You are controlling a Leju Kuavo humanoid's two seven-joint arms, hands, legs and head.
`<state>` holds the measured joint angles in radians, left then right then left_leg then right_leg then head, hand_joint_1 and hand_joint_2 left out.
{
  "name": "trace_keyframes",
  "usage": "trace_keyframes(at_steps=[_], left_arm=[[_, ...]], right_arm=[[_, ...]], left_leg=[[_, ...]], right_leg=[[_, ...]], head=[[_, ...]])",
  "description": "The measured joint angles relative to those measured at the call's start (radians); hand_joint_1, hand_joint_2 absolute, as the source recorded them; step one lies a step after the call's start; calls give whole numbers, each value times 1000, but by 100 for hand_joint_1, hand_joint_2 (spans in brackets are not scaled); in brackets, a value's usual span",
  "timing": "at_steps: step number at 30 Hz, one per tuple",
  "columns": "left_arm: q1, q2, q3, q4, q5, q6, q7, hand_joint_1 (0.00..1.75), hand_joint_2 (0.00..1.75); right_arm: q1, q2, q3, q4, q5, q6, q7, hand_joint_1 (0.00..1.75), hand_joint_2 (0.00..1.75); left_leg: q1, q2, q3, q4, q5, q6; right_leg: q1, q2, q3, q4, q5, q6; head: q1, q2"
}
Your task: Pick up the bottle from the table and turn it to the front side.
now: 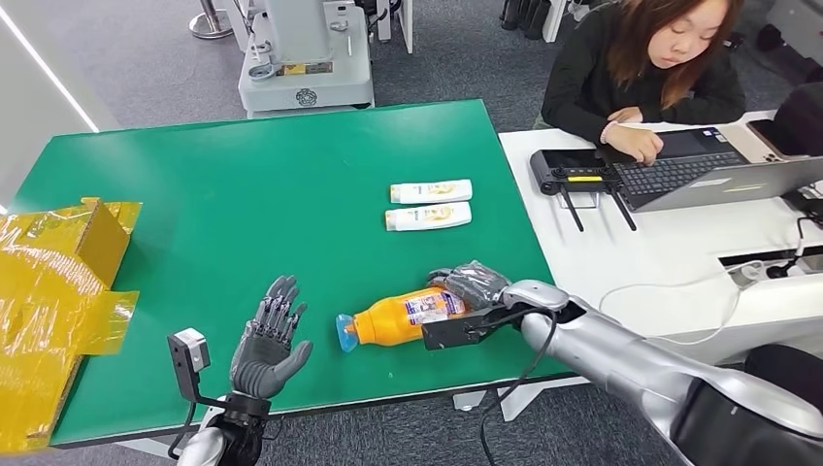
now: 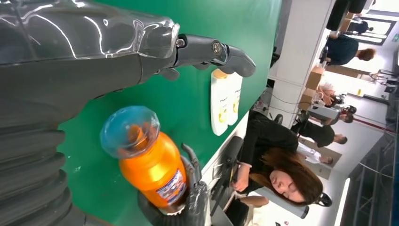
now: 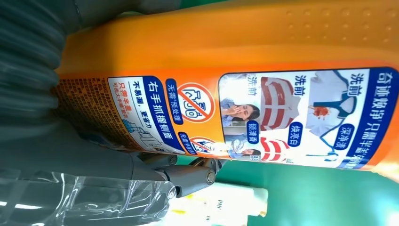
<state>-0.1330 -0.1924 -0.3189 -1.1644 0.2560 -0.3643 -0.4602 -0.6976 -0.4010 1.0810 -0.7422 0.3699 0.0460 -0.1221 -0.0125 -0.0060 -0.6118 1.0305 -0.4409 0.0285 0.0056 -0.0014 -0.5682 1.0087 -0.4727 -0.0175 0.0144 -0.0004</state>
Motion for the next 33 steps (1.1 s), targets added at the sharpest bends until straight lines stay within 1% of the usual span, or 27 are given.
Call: trace_keyframes(at_steps=[6, 10, 13, 16, 20, 24, 29, 33], left_arm=[[0, -1, 0, -5, 8, -3, 15, 0, 175], [-1, -3, 0, -8, 7, -4, 22, 0, 175], [-1, -6, 0, -8, 6, 1, 22, 0, 175], [-1, -6, 0, -8, 7, 18, 17, 0, 175], [-1, -5, 0, -9, 11, 50, 8, 0, 175], [-9, -2, 0, -8, 28, 80, -5, 0, 175], [-46, 4, -8, 10, 55, 95, -23, 0, 175], [-87, 7, -25, 38, 66, 105, -42, 0, 175]], right_arm=[[126, -18, -103, -84, 59, -59, 28, 175, 175], [256, -27, -215, -186, 77, -114, 44, 175, 175], [364, -31, -307, -277, 69, -146, 30, 175, 175], [474, -27, -398, -366, 55, -192, -13, 175, 175], [613, -5, -493, -469, 3, -265, -71, 175, 175], [714, 33, -547, -549, -30, -344, -100, 175, 175], [794, 83, -588, -623, -74, -412, -112, 175, 175], [815, 113, -633, -643, -154, -423, -173, 175, 175]], left_leg=[[2, 0, 7, 0, -2, 0], [4, 0, 9, 0, -3, 0], [4, 0, 9, -1, -4, 0], [4, -1, 7, 0, -5, 0], [4, -2, 3, -1, -5, 0], [4, -2, 0, -1, -5, 0], [4, -2, -1, -1, -5, -1], [4, -1, -3, -1, -5, -1]], right_leg=[[1, 0, 6, -3, -2, 0], [3, 0, 10, -5, -2, 0], [4, 0, 12, -5, -2, 0], [4, -1, 11, -5, -2, 0], [4, -2, 7, -5, -2, 0], [4, -1, 3, -5, -3, 0], [4, -1, 2, -5, -3, -1], [4, -1, 1, -5, -3, -1]], head=[[0, 0], [0, 0], [0, 0], [0, 0], [0, 0], [0, 0], [0, 0], [0, 0]])
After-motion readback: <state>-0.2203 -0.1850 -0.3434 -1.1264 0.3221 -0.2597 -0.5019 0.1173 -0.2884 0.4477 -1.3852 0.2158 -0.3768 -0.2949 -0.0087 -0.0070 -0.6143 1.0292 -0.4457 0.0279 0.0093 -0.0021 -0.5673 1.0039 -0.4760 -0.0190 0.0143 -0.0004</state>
